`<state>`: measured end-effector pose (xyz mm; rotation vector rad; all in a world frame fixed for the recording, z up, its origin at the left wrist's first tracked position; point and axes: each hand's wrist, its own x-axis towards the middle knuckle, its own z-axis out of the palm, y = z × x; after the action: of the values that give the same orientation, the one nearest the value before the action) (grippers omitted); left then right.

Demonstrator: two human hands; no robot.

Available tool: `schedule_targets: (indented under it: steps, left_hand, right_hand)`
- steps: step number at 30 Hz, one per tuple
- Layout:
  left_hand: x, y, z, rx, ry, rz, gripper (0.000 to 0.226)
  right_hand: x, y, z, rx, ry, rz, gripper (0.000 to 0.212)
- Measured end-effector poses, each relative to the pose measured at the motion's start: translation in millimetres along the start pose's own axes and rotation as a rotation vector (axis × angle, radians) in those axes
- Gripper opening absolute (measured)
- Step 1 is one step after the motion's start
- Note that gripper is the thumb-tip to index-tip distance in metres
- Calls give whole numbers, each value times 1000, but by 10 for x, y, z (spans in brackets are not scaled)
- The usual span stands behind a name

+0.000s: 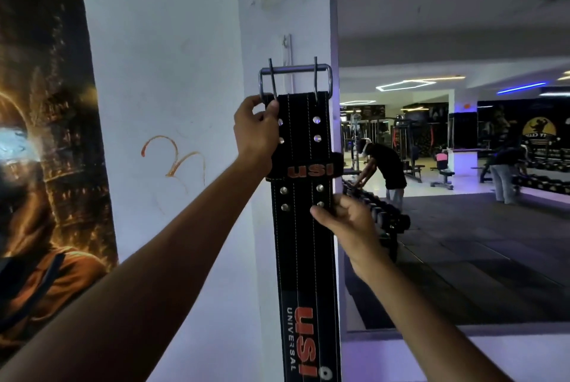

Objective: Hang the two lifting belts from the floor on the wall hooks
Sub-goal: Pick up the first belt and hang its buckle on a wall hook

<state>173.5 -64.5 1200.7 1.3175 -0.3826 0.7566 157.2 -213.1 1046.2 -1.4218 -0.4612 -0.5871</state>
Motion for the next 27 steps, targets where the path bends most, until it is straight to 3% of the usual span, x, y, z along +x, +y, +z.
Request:
schedule_targets:
  steps: [10, 14, 18, 20, 27]
  left_hand:
    - [36, -178, -56, 15, 16, -73, 25]
    - [16, -211, -23, 20, 1, -76, 24]
    - [3, -184, 37, 25, -13, -60, 24]
    - [5, -162, 70, 28, -7, -45, 24]
    - [54, -147, 60, 23, 34, -20, 23]
  right_hand:
    - [-1071, 1149, -157, -163, -150, 375, 25]
    - [-797, 958, -157, -139, -153, 357, 51]
    - [-190, 370, -79, -12, -6, 180, 17]
    - [-57, 249, -32, -19, -10, 138, 15]
    - [-911, 994, -81, -130, -104, 366, 20]
